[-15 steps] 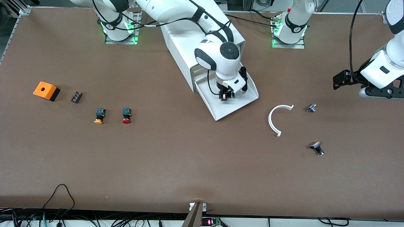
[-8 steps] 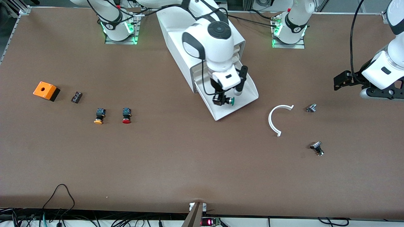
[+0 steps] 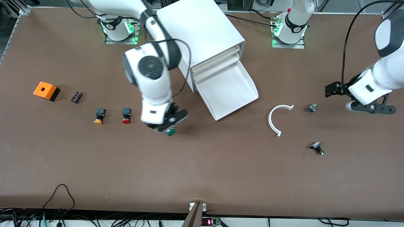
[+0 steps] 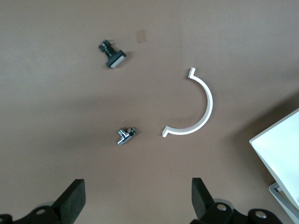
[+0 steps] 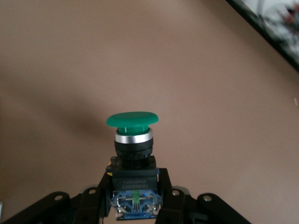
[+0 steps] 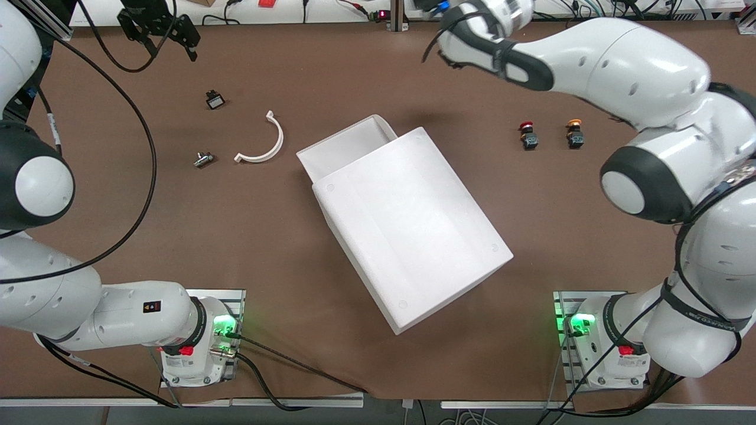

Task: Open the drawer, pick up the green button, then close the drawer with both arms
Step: 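Lift the green button out with the right gripper while the left gripper approaches the drawer, then push the drawer closed with the left gripper while the right gripper carries the button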

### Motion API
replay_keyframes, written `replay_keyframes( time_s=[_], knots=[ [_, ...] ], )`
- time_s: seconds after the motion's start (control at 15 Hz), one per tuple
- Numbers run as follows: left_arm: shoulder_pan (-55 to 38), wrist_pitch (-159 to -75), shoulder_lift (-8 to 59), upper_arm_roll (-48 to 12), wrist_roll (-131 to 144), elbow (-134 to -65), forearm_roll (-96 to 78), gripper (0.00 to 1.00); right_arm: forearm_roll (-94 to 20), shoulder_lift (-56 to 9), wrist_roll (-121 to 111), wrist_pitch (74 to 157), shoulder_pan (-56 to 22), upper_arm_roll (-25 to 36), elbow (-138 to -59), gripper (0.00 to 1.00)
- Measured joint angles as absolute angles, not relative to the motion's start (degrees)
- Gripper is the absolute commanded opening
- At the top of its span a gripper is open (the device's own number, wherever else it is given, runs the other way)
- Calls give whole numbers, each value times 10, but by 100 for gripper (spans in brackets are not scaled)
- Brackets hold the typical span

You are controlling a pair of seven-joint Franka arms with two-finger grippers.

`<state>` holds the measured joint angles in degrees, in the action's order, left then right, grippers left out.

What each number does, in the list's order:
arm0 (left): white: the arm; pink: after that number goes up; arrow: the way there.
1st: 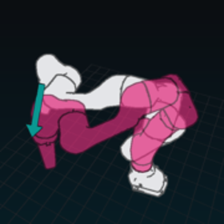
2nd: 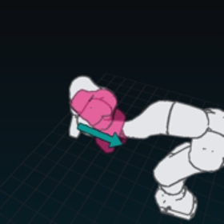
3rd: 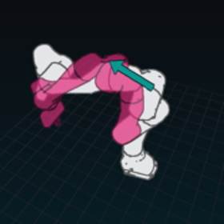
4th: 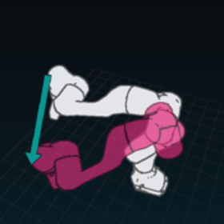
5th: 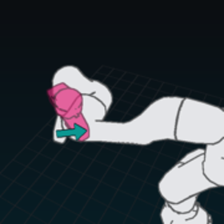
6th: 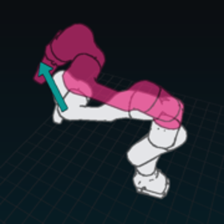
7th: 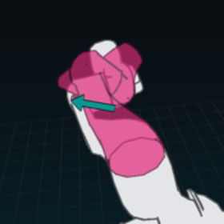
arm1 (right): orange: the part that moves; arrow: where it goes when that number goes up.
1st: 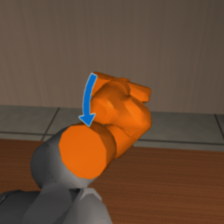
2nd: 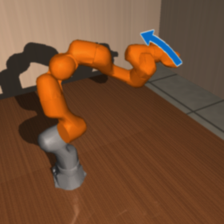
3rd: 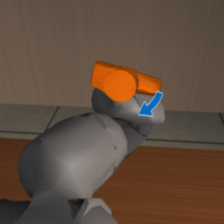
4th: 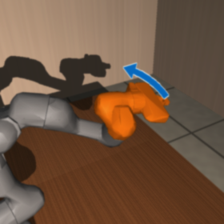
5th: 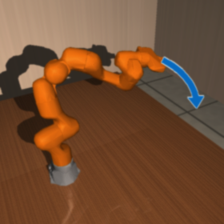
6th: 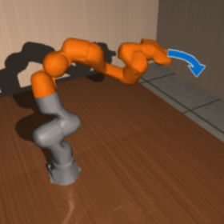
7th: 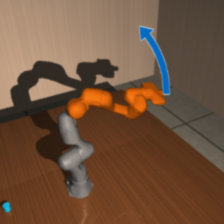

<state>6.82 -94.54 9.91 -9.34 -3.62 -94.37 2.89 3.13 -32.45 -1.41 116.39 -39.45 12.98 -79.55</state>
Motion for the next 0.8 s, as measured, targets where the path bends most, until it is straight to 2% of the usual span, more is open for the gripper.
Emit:
replay_keyframes(
  time_s=[0.2, 0.47, 0.8],
  knots=[
    [60, -963, 135, -98, 1, -942, 19, 100, 31, -287, 36, 1163, -346, 130, -870, 37],
    [21, -1038, 184, -118, 136, -948, 13, 100, 31, -283, 104, 1180, -314, 129, -929, 37],
    [-37, -1257, 217, -140, 303, -1055, 13, 100, 31, -332, 207, 1248, -314, 98, -959, 38]
  ],
)
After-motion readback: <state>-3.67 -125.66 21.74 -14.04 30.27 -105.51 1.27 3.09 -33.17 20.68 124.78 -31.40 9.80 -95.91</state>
